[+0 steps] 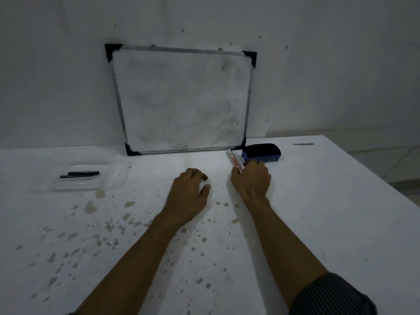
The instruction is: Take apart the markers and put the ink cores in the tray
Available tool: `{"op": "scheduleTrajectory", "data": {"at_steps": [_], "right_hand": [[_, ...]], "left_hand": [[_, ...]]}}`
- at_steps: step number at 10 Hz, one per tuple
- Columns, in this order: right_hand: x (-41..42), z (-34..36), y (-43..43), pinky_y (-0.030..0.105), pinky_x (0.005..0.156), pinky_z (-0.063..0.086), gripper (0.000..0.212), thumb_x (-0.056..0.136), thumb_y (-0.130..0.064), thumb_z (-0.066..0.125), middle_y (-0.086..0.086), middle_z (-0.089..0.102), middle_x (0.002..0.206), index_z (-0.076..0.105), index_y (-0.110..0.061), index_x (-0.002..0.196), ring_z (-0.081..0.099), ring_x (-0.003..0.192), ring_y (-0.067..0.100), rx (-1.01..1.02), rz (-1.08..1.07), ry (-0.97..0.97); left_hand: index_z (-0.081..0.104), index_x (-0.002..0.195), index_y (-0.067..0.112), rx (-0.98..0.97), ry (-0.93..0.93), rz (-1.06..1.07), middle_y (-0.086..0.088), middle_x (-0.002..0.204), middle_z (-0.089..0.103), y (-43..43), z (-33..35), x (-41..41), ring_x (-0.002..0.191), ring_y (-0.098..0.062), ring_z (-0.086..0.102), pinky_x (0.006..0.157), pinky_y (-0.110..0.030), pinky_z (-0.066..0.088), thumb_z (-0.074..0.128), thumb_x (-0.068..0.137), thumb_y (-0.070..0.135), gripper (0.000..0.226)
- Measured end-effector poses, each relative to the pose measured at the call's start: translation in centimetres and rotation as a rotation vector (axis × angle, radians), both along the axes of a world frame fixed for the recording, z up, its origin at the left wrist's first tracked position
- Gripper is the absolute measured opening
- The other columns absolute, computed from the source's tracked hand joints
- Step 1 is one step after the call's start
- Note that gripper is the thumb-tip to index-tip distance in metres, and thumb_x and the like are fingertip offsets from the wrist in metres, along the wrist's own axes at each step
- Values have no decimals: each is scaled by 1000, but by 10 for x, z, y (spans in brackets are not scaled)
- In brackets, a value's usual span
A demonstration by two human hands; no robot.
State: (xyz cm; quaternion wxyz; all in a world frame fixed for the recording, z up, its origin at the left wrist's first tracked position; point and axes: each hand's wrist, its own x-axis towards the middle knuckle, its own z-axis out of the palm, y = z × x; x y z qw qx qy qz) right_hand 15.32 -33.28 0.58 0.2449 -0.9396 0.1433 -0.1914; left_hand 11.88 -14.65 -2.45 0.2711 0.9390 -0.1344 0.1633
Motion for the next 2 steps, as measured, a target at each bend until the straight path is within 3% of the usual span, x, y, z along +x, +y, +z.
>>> {"op": "scheduleTrajectory", "data": {"at_steps": [2], "right_hand": [[-6, 0, 3, 41, 95, 45, 55, 91, -45, 66, 17, 60, 125, 59, -5, 128, 57, 114, 32, 21, -35, -10]], "left_hand": [[67, 125, 11, -28, 7, 2, -8, 130, 65, 2, -3, 4, 118, -26, 60, 102, -28, 36, 62, 101, 32, 33]]}}
